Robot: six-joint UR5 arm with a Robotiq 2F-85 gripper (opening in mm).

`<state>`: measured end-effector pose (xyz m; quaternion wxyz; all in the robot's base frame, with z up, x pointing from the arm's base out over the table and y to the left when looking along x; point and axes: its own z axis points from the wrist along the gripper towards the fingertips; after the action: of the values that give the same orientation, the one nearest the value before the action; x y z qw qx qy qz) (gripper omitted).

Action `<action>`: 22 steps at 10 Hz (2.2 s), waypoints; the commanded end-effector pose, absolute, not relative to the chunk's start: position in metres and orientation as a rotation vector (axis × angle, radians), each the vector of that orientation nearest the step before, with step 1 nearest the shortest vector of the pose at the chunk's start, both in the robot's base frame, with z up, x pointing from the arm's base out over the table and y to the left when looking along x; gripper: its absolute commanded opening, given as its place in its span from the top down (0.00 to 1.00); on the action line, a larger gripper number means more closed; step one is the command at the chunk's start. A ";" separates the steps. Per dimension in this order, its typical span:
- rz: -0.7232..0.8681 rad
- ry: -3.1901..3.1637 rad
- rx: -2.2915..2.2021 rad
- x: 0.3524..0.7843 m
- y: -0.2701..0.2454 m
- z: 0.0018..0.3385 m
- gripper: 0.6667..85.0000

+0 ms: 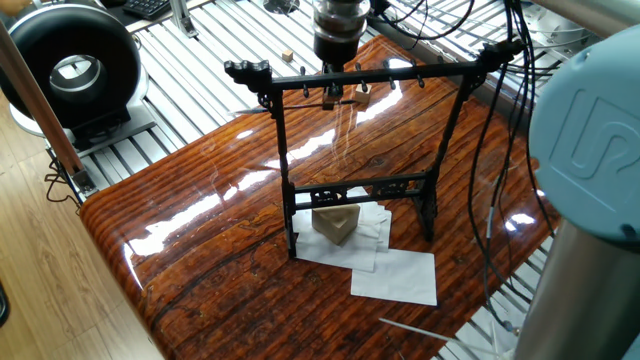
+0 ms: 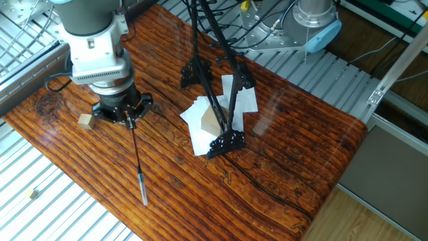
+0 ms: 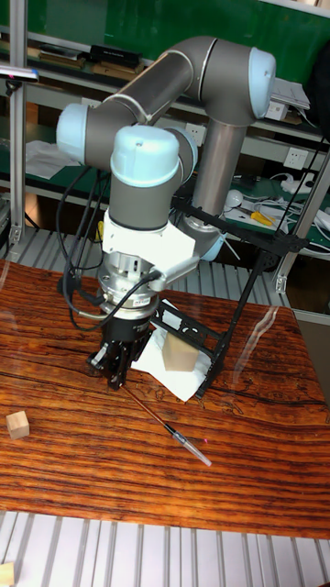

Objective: Place the brush on the pen rack

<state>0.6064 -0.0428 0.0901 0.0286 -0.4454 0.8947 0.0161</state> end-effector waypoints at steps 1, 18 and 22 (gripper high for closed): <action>0.037 2.745 -1.379 0.610 -0.049 0.090 1.00; 0.418 2.717 -1.329 0.594 0.018 0.090 1.00; 0.434 2.608 -1.459 0.606 0.032 0.088 1.00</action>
<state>0.6007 0.0189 0.0858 0.0503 -0.4622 0.8761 0.1277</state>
